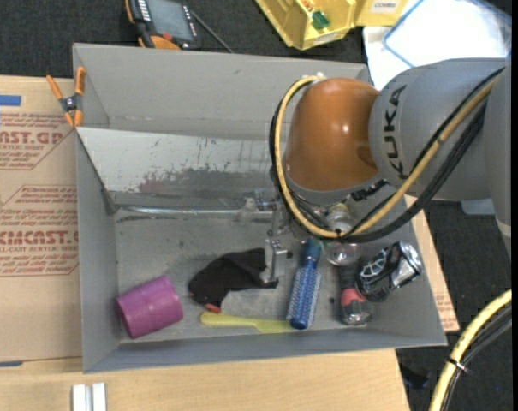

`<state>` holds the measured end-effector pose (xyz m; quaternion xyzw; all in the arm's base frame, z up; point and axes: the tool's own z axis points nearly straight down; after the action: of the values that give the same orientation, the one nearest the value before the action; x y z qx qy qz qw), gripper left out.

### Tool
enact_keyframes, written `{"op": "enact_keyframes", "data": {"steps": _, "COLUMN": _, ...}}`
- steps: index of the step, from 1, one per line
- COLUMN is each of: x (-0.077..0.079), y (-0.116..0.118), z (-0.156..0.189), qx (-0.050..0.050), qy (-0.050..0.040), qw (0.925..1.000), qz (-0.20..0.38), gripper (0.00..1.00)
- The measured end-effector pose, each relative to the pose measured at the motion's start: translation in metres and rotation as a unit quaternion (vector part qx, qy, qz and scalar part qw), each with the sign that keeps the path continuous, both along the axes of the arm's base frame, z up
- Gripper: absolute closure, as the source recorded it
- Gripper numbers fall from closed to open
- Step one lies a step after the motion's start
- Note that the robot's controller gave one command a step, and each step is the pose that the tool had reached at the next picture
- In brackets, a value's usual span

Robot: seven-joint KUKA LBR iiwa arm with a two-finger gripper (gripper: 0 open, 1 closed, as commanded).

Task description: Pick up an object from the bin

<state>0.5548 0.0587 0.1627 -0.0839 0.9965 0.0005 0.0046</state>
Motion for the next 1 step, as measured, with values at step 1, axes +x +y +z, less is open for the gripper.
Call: {"op": "enact_keyframes", "data": {"steps": 1, "x": 0.0199, "y": 0.0206, "z": -0.0636, "qx": 0.0, "qy": 0.0048, "qw": 1.0, "qz": -0.008, "gripper": 0.0}}
